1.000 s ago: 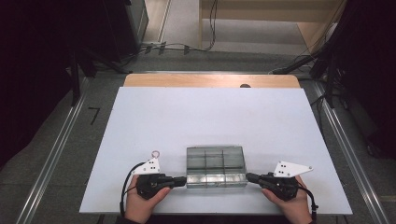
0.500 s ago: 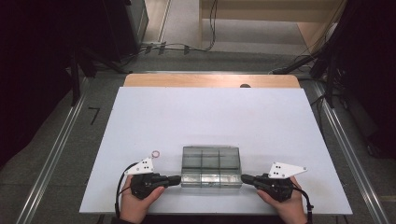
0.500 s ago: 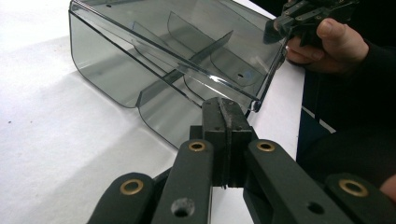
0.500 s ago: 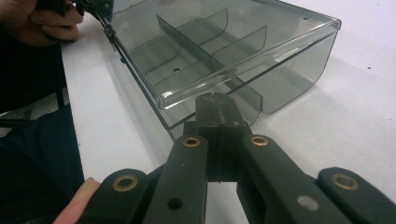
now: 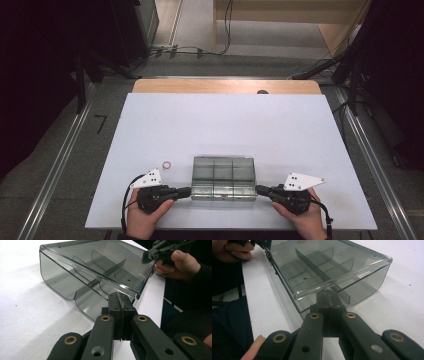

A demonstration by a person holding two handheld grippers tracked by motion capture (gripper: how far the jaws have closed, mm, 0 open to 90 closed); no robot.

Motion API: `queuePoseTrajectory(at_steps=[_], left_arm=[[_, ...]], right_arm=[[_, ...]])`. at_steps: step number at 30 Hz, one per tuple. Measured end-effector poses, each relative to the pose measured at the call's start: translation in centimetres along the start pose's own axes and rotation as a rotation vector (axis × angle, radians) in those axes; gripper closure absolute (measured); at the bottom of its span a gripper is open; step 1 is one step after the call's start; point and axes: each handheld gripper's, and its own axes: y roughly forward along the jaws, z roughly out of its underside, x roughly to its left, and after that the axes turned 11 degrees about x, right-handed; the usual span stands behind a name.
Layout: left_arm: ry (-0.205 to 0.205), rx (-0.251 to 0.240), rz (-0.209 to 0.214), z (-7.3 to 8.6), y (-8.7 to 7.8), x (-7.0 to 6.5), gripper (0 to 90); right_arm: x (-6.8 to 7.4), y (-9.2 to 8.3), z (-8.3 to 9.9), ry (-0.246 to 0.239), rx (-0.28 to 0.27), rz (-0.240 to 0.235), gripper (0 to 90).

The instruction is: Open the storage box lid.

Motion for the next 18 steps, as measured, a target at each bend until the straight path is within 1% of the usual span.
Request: queuePoseTrajectory(at_steps=[3,4,6,8,12,16,18], left_arm=[[0.003,-0.014,-0.001,-0.1,-0.1,-0.1,89.4],[0.005,-0.018,-0.002,-0.1,-0.1,-0.1,89.4],[0.012,-0.027,0.002,-0.2,0.0,-0.3,89.5],[0.031,-0.027,0.000,-0.4,0.1,-0.4,89.4],[0.051,-0.044,-0.006,-0.8,0.2,-0.6,89.5],[0.057,-0.072,-0.013,-1.1,0.1,-0.5,89.4],[0.057,-0.085,-0.024,-1.3,0.0,-0.5,89.2]], right_arm=[[0.0,0.0,-0.1,-0.002,-0.009,-0.001,88.5],[0.1,-0.1,-0.2,0.005,-0.007,0.000,88.5],[0.1,-0.2,-0.3,-0.001,-0.014,-0.003,88.5],[0.2,-0.2,-0.4,-0.001,-0.020,-0.001,88.5],[0.1,-0.4,-0.7,-0.001,-0.034,-0.002,88.5],[0.0,-0.7,-1.1,0.004,-0.051,-0.003,88.5],[0.0,-0.8,-1.2,0.008,-0.054,-0.002,88.5]])
